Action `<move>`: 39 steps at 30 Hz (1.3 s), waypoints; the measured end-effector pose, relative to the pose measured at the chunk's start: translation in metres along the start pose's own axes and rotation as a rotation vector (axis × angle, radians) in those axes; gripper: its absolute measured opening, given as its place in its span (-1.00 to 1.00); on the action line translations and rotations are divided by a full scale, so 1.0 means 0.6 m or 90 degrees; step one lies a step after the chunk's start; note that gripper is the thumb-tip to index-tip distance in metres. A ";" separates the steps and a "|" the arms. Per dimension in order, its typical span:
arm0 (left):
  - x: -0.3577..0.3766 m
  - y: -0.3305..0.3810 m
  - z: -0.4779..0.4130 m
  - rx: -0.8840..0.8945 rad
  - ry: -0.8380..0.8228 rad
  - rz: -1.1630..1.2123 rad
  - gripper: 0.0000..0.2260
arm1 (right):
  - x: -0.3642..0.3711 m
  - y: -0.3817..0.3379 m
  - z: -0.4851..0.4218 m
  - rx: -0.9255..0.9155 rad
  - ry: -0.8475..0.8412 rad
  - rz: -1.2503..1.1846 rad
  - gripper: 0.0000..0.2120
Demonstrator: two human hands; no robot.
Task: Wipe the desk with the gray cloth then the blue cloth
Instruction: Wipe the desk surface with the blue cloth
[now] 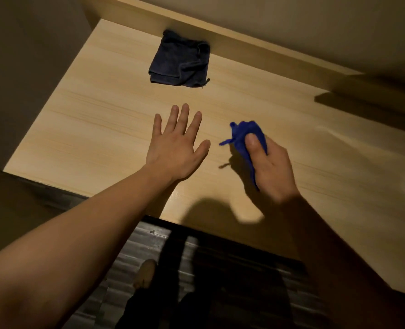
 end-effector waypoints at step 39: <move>-0.003 0.000 -0.002 0.000 0.008 0.003 -0.29 | -0.041 0.161 0.040 -0.268 -0.109 0.688 -0.45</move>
Point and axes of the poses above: each hand's wrist, its own z-axis away from the middle knuckle, its own x-axis out of the palm, y = z × x, the point moved 2 cm from there along -z, towards the middle knuckle, and after that the axes turned 13 degrees about y, right-handed, at the moved point
